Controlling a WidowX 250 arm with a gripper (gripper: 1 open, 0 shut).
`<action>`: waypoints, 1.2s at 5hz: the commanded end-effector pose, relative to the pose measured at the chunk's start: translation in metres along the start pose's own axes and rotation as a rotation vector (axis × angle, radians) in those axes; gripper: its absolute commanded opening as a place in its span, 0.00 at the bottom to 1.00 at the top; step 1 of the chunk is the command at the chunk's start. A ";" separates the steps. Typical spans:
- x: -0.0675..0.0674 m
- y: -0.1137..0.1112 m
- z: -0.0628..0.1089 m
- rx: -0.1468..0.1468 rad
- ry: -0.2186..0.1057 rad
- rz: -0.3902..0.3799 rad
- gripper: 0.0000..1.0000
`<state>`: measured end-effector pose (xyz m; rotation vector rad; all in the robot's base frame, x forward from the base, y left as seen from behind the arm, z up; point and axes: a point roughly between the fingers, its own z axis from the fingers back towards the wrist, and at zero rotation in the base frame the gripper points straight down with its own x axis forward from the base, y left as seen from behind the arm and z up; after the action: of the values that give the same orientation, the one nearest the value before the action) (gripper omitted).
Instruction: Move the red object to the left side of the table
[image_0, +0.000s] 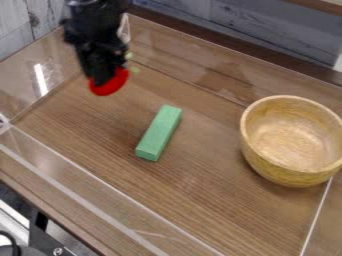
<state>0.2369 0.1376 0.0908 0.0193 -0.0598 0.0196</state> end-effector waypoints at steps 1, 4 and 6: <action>-0.002 0.036 -0.008 0.027 -0.023 0.046 0.00; 0.018 0.066 -0.033 -0.008 0.007 0.108 1.00; 0.011 0.054 -0.031 -0.026 0.012 0.191 1.00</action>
<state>0.2422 0.1895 0.0389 -0.0527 0.0148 0.2156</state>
